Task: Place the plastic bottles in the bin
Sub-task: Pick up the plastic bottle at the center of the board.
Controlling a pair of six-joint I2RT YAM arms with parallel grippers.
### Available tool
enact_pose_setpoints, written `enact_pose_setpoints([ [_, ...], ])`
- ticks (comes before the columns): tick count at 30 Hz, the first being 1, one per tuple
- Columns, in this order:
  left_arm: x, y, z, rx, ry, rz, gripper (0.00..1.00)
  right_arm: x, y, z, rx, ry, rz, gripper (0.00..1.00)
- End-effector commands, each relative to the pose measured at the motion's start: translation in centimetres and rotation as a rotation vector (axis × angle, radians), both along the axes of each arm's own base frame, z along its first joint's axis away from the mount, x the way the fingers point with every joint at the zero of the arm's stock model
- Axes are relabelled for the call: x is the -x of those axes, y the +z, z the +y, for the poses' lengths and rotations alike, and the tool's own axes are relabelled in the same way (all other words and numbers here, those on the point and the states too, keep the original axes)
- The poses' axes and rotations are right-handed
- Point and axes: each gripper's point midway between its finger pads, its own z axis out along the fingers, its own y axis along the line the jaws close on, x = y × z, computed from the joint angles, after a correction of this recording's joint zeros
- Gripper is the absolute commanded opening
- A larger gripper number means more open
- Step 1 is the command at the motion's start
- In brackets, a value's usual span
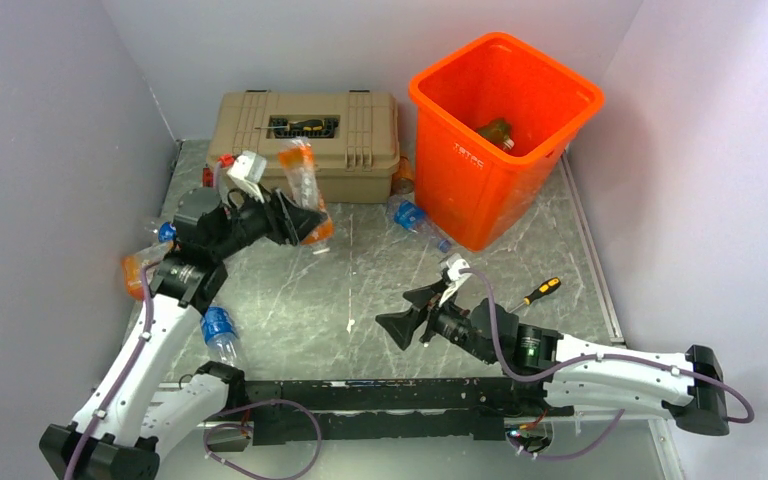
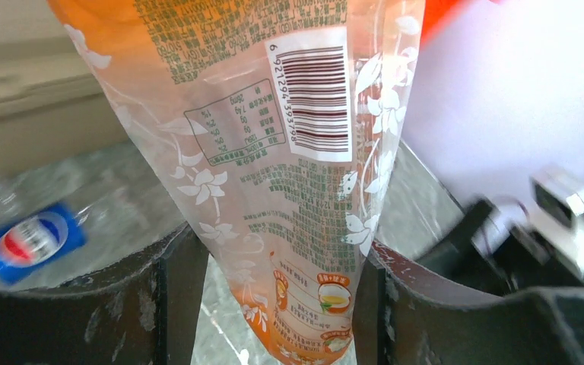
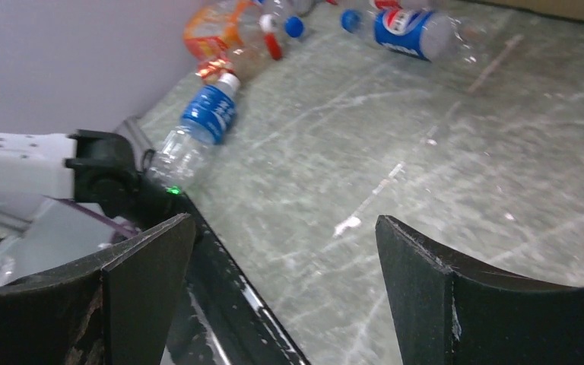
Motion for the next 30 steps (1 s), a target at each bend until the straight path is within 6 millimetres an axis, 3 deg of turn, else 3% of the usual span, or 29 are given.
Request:
enact_pose_setpoints([
  [1, 6.9, 3.4, -4.7, 0.036, -0.501, -0.364, 0.41, 1.7, 5.6, 2.2, -0.187, 0.134, -0.082, 0.93],
  [4, 8.6, 3.2, -5.0, 0.103, -0.552, -0.401, 0.40, 2.3, 7.2, 3.6, -0.255, 0.184, -0.100, 0.94],
  [9, 8.8, 3.1, -4.6, 0.109, -0.525, -0.408, 0.36, 1.7, 9.5, 5.5, -0.345, 0.180, -0.123, 0.96],
  [14, 9.1, 3.2, -4.6, 0.120, -0.528, -0.413, 0.35, 0.6, 10.5, 8.0, -0.366, 0.163, -0.119, 0.95],
  [20, 9.4, 3.1, -4.7, 0.132, -0.539, -0.419, 0.35, 0.0, 11.8, 9.6, -0.411, 0.160, -0.110, 0.93],
  [24, 9.7, 3.1, -4.9, 0.133, -0.551, -0.419, 0.34, -0.2, 12.3, 11.4, -0.395, 0.197, -0.084, 0.85],
  [30, 10.3, 3.4, -4.9, 0.140, -0.563, -0.439, 0.34, -1.5, 10.2, 12.6, -0.343, 0.179, -0.013, 0.61],
])
